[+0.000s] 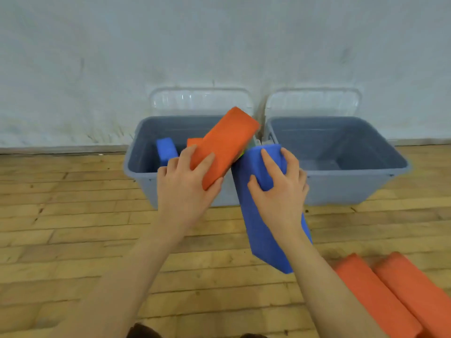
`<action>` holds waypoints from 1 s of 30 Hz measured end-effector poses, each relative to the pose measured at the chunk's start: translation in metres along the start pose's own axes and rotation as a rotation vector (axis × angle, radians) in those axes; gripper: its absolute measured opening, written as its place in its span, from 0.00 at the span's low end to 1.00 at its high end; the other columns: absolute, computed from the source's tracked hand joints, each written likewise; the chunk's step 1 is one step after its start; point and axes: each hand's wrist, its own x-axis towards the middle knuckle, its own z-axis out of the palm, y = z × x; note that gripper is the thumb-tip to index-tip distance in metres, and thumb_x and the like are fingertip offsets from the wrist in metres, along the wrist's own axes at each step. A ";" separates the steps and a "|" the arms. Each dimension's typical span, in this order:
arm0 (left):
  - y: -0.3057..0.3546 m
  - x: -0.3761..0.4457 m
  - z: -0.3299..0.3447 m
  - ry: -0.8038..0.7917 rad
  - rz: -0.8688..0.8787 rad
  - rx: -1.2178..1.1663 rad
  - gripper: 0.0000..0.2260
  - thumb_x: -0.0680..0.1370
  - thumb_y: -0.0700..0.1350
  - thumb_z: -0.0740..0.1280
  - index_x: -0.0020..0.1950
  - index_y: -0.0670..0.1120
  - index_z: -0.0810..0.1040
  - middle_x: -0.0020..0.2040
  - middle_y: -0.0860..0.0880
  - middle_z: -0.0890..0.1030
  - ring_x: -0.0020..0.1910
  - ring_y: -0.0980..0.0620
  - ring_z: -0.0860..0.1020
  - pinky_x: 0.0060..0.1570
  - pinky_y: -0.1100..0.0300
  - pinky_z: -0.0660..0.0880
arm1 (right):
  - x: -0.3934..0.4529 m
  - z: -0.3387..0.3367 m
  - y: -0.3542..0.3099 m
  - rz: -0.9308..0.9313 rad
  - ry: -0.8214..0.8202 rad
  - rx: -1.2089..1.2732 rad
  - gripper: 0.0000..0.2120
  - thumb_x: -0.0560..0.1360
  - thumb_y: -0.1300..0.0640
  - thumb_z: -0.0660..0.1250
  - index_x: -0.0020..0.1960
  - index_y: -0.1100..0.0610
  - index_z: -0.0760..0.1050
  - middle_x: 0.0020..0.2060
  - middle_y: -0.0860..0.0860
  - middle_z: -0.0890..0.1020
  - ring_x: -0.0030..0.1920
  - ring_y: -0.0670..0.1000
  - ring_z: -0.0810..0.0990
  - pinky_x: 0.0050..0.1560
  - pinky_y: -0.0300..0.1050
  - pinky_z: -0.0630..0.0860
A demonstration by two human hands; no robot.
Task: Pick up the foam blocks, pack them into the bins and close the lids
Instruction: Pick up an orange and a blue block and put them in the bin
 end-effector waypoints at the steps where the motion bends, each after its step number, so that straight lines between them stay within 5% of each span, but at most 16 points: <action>1: -0.010 0.011 0.000 0.000 0.008 0.021 0.20 0.68 0.57 0.68 0.58 0.51 0.79 0.62 0.43 0.76 0.47 0.39 0.77 0.42 0.49 0.71 | 0.011 0.008 -0.006 0.003 -0.004 0.030 0.24 0.68 0.49 0.65 0.63 0.49 0.75 0.69 0.54 0.68 0.58 0.64 0.71 0.52 0.60 0.68; 10: -0.086 0.124 0.098 0.005 -0.120 -0.084 0.21 0.71 0.58 0.64 0.61 0.50 0.78 0.64 0.42 0.73 0.53 0.38 0.75 0.46 0.46 0.71 | 0.127 0.129 -0.009 0.117 0.128 0.233 0.23 0.73 0.47 0.65 0.68 0.49 0.71 0.68 0.53 0.67 0.64 0.59 0.69 0.59 0.63 0.70; 14: -0.103 0.172 0.160 -0.029 -0.471 -0.477 0.20 0.76 0.52 0.67 0.66 0.49 0.74 0.68 0.45 0.66 0.64 0.44 0.71 0.60 0.48 0.69 | 0.183 0.178 -0.006 0.221 0.046 0.400 0.24 0.77 0.51 0.64 0.72 0.54 0.65 0.72 0.50 0.59 0.70 0.52 0.64 0.67 0.48 0.67; 17: -0.111 0.180 0.192 -0.225 -0.552 -0.373 0.20 0.80 0.52 0.60 0.71 0.49 0.68 0.74 0.44 0.60 0.71 0.42 0.61 0.66 0.45 0.60 | 0.205 0.195 -0.001 0.163 -0.172 0.331 0.23 0.78 0.52 0.63 0.71 0.56 0.66 0.73 0.51 0.61 0.71 0.49 0.62 0.64 0.36 0.60; 23: -0.105 0.155 0.186 -0.201 -0.369 -0.239 0.16 0.80 0.48 0.60 0.66 0.46 0.73 0.68 0.46 0.71 0.66 0.42 0.67 0.63 0.46 0.59 | 0.164 0.197 0.020 -0.003 -0.395 0.161 0.19 0.79 0.50 0.61 0.68 0.52 0.70 0.70 0.50 0.68 0.70 0.51 0.65 0.67 0.49 0.66; 30: -0.042 0.098 0.159 -0.266 -0.039 -0.227 0.23 0.74 0.52 0.53 0.61 0.42 0.77 0.60 0.43 0.78 0.57 0.38 0.75 0.53 0.44 0.69 | 0.095 0.129 0.059 -0.007 -0.256 0.127 0.15 0.78 0.55 0.62 0.64 0.56 0.74 0.61 0.51 0.76 0.59 0.52 0.74 0.56 0.51 0.75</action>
